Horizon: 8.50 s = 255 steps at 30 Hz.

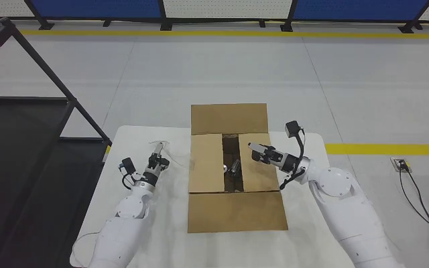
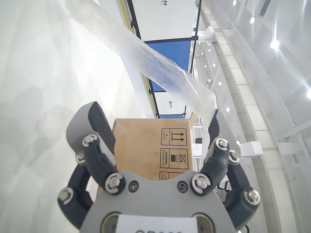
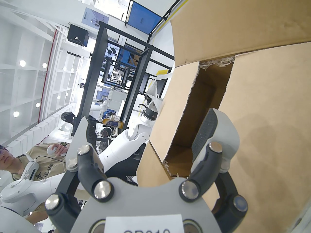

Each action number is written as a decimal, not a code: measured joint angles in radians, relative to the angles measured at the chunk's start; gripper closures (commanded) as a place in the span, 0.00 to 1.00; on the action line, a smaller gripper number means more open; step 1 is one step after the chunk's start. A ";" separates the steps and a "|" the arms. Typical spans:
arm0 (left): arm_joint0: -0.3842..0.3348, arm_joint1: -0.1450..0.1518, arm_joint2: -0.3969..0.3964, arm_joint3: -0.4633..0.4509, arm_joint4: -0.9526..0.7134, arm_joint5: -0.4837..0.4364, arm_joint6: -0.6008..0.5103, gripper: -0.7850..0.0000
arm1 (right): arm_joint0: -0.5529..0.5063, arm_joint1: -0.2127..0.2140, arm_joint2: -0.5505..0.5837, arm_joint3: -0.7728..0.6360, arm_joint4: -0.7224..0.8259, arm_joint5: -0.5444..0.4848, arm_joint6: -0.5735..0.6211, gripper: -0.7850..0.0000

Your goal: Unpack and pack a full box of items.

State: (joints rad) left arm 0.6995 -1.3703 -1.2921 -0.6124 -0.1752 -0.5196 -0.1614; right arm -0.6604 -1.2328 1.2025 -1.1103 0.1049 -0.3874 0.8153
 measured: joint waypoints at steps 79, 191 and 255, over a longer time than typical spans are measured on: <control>0.480 -0.027 -0.047 -0.620 0.363 0.116 0.578 0.00 | 0.513 -0.458 -0.666 0.646 0.016 0.030 -0.059 0.00; 0.597 -0.011 -0.210 -0.755 0.640 -0.091 0.324 0.00 | 0.352 -0.236 -0.272 0.352 0.033 -0.016 0.309 0.00; 0.583 0.005 -0.268 -0.828 0.907 0.257 0.464 0.00 | 0.376 -0.249 -0.209 0.461 0.117 -0.220 0.246 0.00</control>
State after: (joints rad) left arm 1.2829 -1.3648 -1.5597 -1.4401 0.7315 -0.2628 0.3030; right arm -0.2845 -1.4819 0.9935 -0.6497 0.2224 -0.6072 1.0609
